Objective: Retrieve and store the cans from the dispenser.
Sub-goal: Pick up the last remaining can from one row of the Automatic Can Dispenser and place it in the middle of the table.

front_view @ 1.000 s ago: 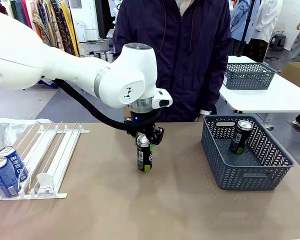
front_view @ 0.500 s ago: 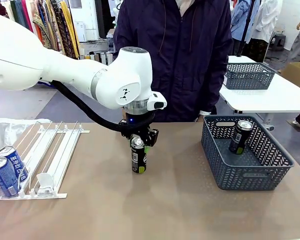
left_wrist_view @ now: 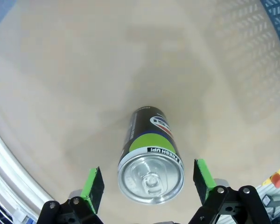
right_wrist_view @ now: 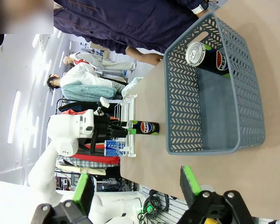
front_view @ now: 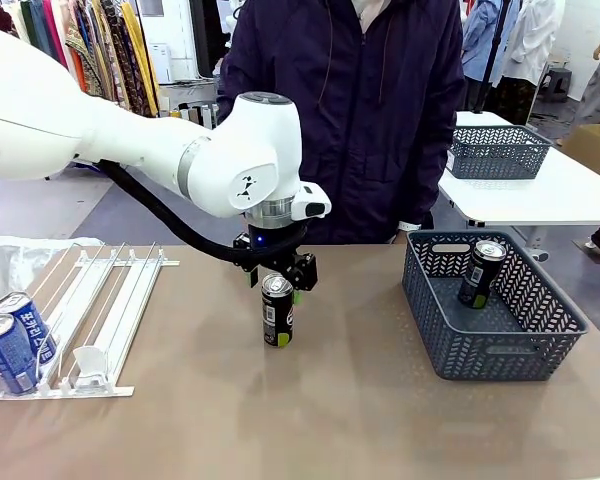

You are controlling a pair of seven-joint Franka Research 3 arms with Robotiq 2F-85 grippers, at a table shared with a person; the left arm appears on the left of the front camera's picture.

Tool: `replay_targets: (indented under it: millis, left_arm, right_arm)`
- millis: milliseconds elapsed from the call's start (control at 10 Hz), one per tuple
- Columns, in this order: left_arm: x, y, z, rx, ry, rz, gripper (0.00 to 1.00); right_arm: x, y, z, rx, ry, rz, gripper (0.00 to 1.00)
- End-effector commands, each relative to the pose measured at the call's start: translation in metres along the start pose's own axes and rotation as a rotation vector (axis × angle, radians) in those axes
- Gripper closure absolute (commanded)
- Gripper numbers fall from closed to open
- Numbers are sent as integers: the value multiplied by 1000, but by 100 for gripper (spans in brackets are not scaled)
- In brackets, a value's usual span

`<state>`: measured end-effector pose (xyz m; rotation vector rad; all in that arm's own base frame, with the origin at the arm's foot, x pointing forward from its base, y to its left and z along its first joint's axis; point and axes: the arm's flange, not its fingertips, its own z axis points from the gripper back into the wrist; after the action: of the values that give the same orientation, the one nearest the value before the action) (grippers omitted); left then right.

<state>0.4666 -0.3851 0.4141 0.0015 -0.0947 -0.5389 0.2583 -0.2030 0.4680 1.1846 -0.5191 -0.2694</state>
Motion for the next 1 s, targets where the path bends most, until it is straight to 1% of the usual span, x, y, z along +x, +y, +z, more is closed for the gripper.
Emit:
replay_targets:
  millis: [0,100,200,300,400,500,600,700,800,900]
  left_arm:
    - [-18,14,27,-13,-45,19,0]
    - [-25,24,53,-29,-19,75,0]
    - [-35,39,83,-59,-53,108,0]
    - [-56,60,121,-179,-143,86,0]
    - [-86,89,154,-315,-240,52,0]
    - [-117,123,175,-417,-321,61,0]
    - [-160,166,191,-513,-411,125,0]
    - [-213,207,195,-610,-513,243,0]
    - [-270,242,187,-679,-603,390,0]
    - [-329,266,170,-766,-706,482,0]
  right_arm:
    - [1,1,2,15,-2,16,0]
    - [1,1,2,15,-2,16,0]
    - [1,1,2,15,-2,16,0]
    - [1,1,2,15,-2,16,0]
    - [1,1,2,15,-2,16,0]
    - [1,1,2,15,-2,16,0]
    - [1,1,2,15,-2,16,0]
    - [1,1,2,15,-2,16,0]
    - [1,1,2,15,-2,16,0]
    - [1,1,2,15,-2,16,0]
